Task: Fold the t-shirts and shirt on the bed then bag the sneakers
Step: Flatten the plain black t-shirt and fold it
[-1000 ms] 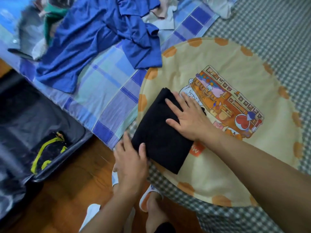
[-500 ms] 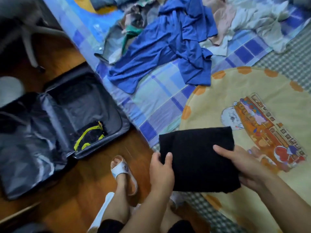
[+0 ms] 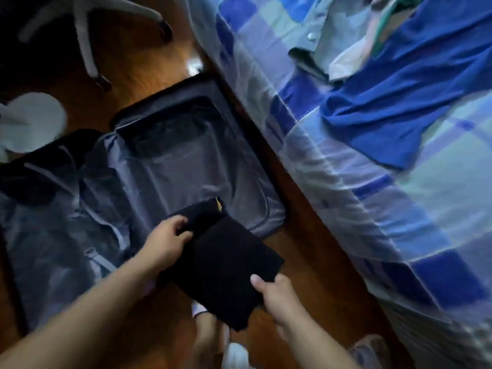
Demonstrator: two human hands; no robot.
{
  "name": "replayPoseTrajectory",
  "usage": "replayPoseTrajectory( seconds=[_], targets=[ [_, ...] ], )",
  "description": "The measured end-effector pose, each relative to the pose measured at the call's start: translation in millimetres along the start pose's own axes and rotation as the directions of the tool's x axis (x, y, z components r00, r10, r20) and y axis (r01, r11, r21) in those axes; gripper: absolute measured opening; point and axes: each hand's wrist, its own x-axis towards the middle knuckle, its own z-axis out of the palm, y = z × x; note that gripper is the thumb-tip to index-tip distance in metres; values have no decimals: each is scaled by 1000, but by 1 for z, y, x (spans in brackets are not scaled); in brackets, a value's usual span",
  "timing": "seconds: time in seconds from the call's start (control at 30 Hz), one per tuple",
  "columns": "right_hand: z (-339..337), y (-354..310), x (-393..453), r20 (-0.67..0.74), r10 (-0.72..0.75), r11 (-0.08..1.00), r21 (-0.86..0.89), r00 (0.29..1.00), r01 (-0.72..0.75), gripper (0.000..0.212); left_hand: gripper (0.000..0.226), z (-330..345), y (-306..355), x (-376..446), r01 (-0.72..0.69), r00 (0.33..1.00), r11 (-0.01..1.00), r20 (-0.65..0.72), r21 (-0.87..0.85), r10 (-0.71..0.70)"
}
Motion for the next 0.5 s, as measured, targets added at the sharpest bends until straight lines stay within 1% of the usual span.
replayPoseTrajectory(
  seconds=[0.03, 0.1, 0.17, 0.23, 0.3, 0.4, 0.47, 0.5],
  targets=[
    [25, -9, 32, -86, -14, 999, 40, 996, 17, 31, 13, -2, -3, 39, -43, 999, 999, -27, -7, 43],
    [60, -32, 93, -254, -32, 994, 93, 967, 58, 41, 10, -4, 1, 112, -136, 987, 990, -88, -48, 131],
    [87, -59, 144, -354, -60, 991, 95, 933, 99, 48, 9, -7, 7, 177, -216, 966, 972, -162, -87, 201],
    [104, -78, 193, -409, -91, 986, 87, 908, 139, 45, 8, -4, 17, 230, -290, 943, 953, -194, -86, 269],
    [117, -87, 236, -445, -53, 995, 52, 894, 85, 40, 8, 5, 16, 277, -299, 945, 952, -158, -62, 286],
    [127, -79, 282, -483, 6, 998, 58, 875, 25, 27, 9, 32, 4, 330, -287, 955, 958, -78, -2, 286],
    [130, -70, 305, -534, 5, 1000, 23, 845, 9, 26, 10, 57, 0, 355, -294, 953, 953, -61, 69, 298],
    [131, -68, 315, -574, 21, 1000, 28, 819, -6, 26, 14, 70, 1, 363, -307, 947, 946, -71, 104, 315]
  ],
)
